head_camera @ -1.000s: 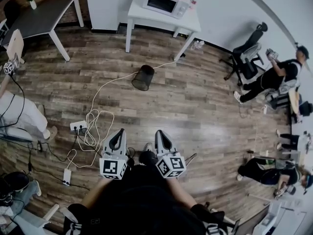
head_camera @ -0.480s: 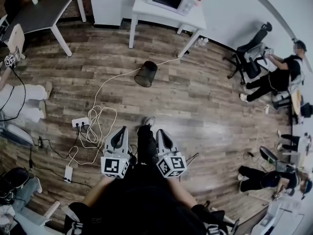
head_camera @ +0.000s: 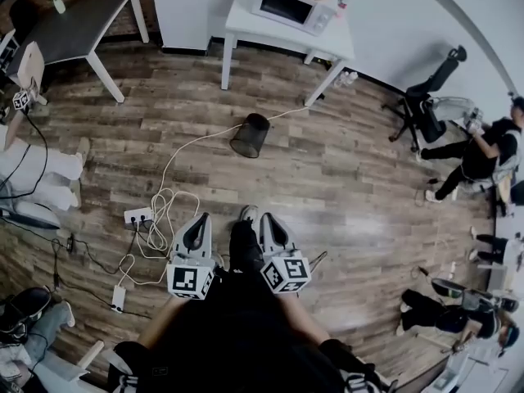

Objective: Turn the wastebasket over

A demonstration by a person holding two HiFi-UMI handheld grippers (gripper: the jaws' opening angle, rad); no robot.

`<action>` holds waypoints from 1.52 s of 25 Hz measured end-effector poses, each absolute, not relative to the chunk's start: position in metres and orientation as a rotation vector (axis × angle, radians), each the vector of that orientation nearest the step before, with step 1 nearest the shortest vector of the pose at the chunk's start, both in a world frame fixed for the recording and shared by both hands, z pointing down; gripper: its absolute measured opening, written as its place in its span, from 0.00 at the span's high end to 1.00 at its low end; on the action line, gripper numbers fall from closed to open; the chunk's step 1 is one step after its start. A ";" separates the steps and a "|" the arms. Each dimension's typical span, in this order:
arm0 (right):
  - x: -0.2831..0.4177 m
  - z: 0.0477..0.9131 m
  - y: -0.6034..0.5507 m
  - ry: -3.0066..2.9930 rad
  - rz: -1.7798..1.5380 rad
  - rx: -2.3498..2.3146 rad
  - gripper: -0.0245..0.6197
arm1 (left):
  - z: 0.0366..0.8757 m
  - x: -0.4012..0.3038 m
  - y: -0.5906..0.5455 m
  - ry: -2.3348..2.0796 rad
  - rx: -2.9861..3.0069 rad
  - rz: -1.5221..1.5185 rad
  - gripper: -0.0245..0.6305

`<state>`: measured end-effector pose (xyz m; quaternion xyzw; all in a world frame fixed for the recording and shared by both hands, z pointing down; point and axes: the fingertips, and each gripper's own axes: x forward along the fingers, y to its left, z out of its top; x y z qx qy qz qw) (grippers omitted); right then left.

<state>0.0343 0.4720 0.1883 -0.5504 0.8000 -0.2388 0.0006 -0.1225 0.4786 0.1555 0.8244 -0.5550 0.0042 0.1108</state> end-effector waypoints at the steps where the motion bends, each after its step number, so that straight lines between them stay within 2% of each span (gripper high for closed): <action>1: 0.037 0.189 0.460 2.518 -0.747 -1.728 0.91 | 0.156 -0.121 0.468 -1.634 2.417 0.017 0.91; 20: 0.123 0.237 0.241 2.607 -0.807 -1.696 0.91 | 0.161 -0.029 0.267 -1.642 2.405 0.105 0.91; 26: 0.125 0.265 0.200 2.585 -0.842 -1.771 0.91 | 0.173 -0.041 0.222 -1.654 2.395 0.133 0.91; 38: 0.118 0.339 0.111 2.417 -1.016 -2.048 0.91 | 0.215 -0.042 0.062 -1.346 2.543 0.221 0.91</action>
